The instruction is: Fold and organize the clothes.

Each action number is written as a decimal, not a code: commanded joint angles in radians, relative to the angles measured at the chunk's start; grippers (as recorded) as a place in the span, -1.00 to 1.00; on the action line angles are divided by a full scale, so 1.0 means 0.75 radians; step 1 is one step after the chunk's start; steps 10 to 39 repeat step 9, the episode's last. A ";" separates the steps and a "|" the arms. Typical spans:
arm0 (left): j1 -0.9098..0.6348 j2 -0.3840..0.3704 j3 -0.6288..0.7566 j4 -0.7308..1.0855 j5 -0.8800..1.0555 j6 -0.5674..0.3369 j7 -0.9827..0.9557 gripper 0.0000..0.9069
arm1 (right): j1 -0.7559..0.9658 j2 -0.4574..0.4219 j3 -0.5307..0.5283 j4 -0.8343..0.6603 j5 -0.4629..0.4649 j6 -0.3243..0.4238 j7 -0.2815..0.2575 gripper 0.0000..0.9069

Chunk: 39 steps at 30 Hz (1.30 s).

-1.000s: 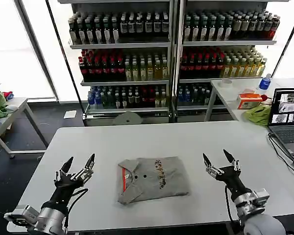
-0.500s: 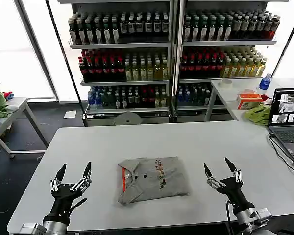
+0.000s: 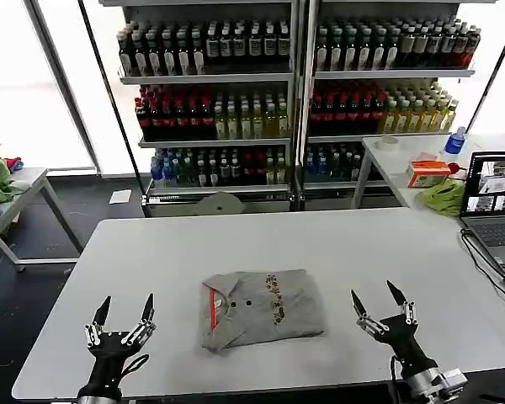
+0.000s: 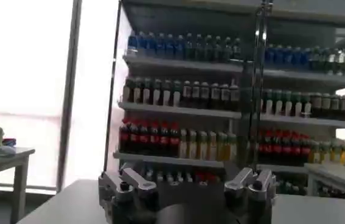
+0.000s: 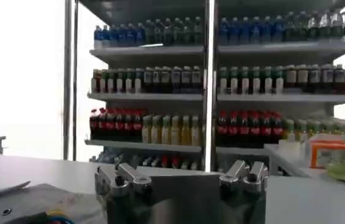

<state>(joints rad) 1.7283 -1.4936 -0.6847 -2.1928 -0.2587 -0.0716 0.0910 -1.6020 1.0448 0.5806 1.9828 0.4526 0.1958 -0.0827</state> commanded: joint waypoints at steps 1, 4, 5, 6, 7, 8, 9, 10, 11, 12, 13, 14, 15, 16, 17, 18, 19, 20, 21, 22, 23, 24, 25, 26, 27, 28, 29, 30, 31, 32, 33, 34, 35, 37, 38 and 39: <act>0.008 -0.036 -0.043 0.040 0.058 -0.058 0.110 1.00 | -0.023 0.015 0.010 -0.023 0.027 0.030 -0.051 1.00; 0.010 -0.046 -0.051 0.032 0.080 -0.060 0.141 1.00 | -0.023 0.019 0.020 -0.018 0.042 0.030 -0.059 1.00; 0.013 -0.047 -0.050 0.029 0.080 -0.061 0.146 1.00 | -0.020 0.020 0.027 -0.020 0.051 0.027 -0.063 1.00; 0.014 -0.048 -0.050 0.027 0.082 -0.059 0.145 1.00 | -0.020 0.020 0.032 -0.021 0.057 0.024 -0.065 1.00; 0.015 -0.049 -0.051 0.025 0.087 -0.057 0.146 1.00 | -0.018 0.021 0.039 -0.022 0.066 0.019 -0.071 1.00; 0.016 -0.049 -0.054 0.026 0.089 -0.063 0.150 1.00 | -0.019 0.020 0.049 -0.023 0.069 0.018 -0.083 1.00; 0.016 -0.050 -0.055 0.025 0.089 -0.067 0.149 1.00 | -0.020 0.019 0.052 -0.024 0.075 0.018 -0.091 1.00; 0.016 -0.050 -0.055 0.025 0.089 -0.067 0.149 1.00 | -0.020 0.019 0.052 -0.024 0.075 0.018 -0.091 1.00; 0.016 -0.050 -0.055 0.025 0.089 -0.067 0.149 1.00 | -0.020 0.019 0.052 -0.024 0.075 0.018 -0.091 1.00; 0.016 -0.050 -0.055 0.025 0.089 -0.067 0.149 1.00 | -0.020 0.019 0.052 -0.024 0.075 0.018 -0.091 1.00; 0.016 -0.050 -0.055 0.025 0.089 -0.067 0.149 1.00 | -0.020 0.019 0.052 -0.024 0.075 0.018 -0.091 1.00; 0.016 -0.050 -0.055 0.025 0.089 -0.067 0.149 1.00 | -0.020 0.019 0.052 -0.024 0.075 0.018 -0.091 1.00; 0.016 -0.050 -0.055 0.025 0.089 -0.067 0.149 1.00 | -0.020 0.019 0.052 -0.024 0.075 0.018 -0.091 1.00; 0.016 -0.050 -0.055 0.025 0.089 -0.067 0.149 1.00 | -0.020 0.019 0.052 -0.024 0.075 0.018 -0.091 1.00; 0.016 -0.050 -0.055 0.025 0.089 -0.067 0.149 1.00 | -0.020 0.019 0.052 -0.024 0.075 0.018 -0.091 1.00; 0.016 -0.050 -0.055 0.025 0.089 -0.067 0.149 1.00 | -0.020 0.019 0.052 -0.024 0.075 0.018 -0.091 1.00; 0.016 -0.050 -0.055 0.025 0.089 -0.067 0.149 1.00 | -0.020 0.019 0.052 -0.024 0.075 0.018 -0.091 1.00; 0.016 -0.050 -0.055 0.025 0.089 -0.067 0.149 1.00 | -0.020 0.019 0.052 -0.024 0.075 0.018 -0.091 1.00; 0.016 -0.050 -0.055 0.025 0.089 -0.067 0.149 1.00 | -0.020 0.019 0.052 -0.024 0.075 0.018 -0.091 1.00; 0.016 -0.050 -0.055 0.025 0.089 -0.067 0.149 1.00 | -0.020 0.019 0.052 -0.024 0.075 0.018 -0.091 1.00; 0.016 -0.050 -0.055 0.025 0.089 -0.067 0.149 1.00 | -0.020 0.019 0.052 -0.024 0.075 0.018 -0.091 1.00; 0.016 -0.050 -0.055 0.025 0.089 -0.067 0.149 1.00 | -0.020 0.019 0.052 -0.024 0.075 0.018 -0.091 1.00; 0.016 -0.050 -0.055 0.025 0.089 -0.067 0.149 1.00 | -0.020 0.019 0.052 -0.024 0.075 0.018 -0.091 1.00; 0.016 -0.050 -0.055 0.025 0.089 -0.067 0.149 1.00 | -0.020 0.019 0.052 -0.024 0.075 0.018 -0.091 1.00; 0.016 -0.050 -0.055 0.025 0.089 -0.067 0.149 1.00 | -0.020 0.019 0.052 -0.024 0.075 0.018 -0.091 1.00; 0.016 -0.050 -0.055 0.025 0.089 -0.067 0.149 1.00 | -0.020 0.019 0.052 -0.024 0.075 0.018 -0.091 1.00; 0.016 -0.050 -0.055 0.025 0.089 -0.067 0.149 1.00 | -0.020 0.019 0.052 -0.024 0.075 0.018 -0.091 1.00; 0.016 -0.050 -0.055 0.025 0.089 -0.067 0.149 1.00 | -0.020 0.019 0.052 -0.024 0.075 0.018 -0.091 1.00; 0.016 -0.050 -0.055 0.025 0.089 -0.067 0.149 1.00 | -0.020 0.019 0.052 -0.024 0.075 0.018 -0.091 1.00; 0.016 -0.050 -0.055 0.025 0.089 -0.067 0.149 1.00 | -0.020 0.019 0.052 -0.024 0.075 0.018 -0.091 1.00; 0.016 -0.050 -0.055 0.025 0.089 -0.067 0.149 1.00 | -0.020 0.019 0.052 -0.024 0.075 0.018 -0.091 1.00; 0.016 -0.050 -0.055 0.025 0.089 -0.067 0.149 1.00 | -0.020 0.019 0.052 -0.024 0.075 0.018 -0.091 1.00; 0.016 -0.050 -0.055 0.025 0.089 -0.067 0.149 1.00 | -0.020 0.019 0.052 -0.024 0.075 0.018 -0.091 1.00; 0.016 -0.050 -0.055 0.025 0.089 -0.067 0.149 1.00 | -0.020 0.019 0.052 -0.024 0.075 0.018 -0.091 1.00; 0.016 -0.050 -0.055 0.025 0.089 -0.067 0.149 1.00 | -0.020 0.019 0.052 -0.024 0.075 0.018 -0.091 1.00; 0.016 -0.050 -0.055 0.025 0.089 -0.067 0.149 1.00 | -0.020 0.019 0.052 -0.024 0.075 0.018 -0.091 1.00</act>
